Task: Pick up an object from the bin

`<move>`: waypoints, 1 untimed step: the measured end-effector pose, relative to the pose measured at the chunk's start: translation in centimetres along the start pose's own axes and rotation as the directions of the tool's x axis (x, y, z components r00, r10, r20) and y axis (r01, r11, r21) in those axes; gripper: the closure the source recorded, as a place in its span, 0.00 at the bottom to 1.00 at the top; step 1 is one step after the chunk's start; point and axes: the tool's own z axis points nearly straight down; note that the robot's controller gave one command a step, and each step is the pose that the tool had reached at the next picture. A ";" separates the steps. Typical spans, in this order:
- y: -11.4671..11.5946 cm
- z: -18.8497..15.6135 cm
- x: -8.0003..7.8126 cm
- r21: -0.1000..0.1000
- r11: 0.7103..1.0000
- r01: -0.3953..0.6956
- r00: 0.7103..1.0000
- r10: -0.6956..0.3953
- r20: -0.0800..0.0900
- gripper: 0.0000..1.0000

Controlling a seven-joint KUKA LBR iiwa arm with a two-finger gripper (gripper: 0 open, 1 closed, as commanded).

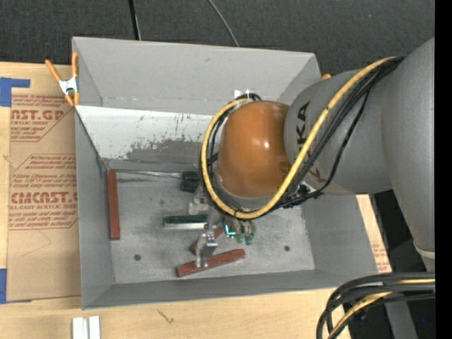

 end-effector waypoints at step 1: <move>-0.1 -0.4 -0.2 -0.001 1.000 -0.001 1.000 0.001 0.008 0.00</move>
Offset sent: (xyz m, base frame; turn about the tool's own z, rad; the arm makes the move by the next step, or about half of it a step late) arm -0.0021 -0.0402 -0.0867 -0.2227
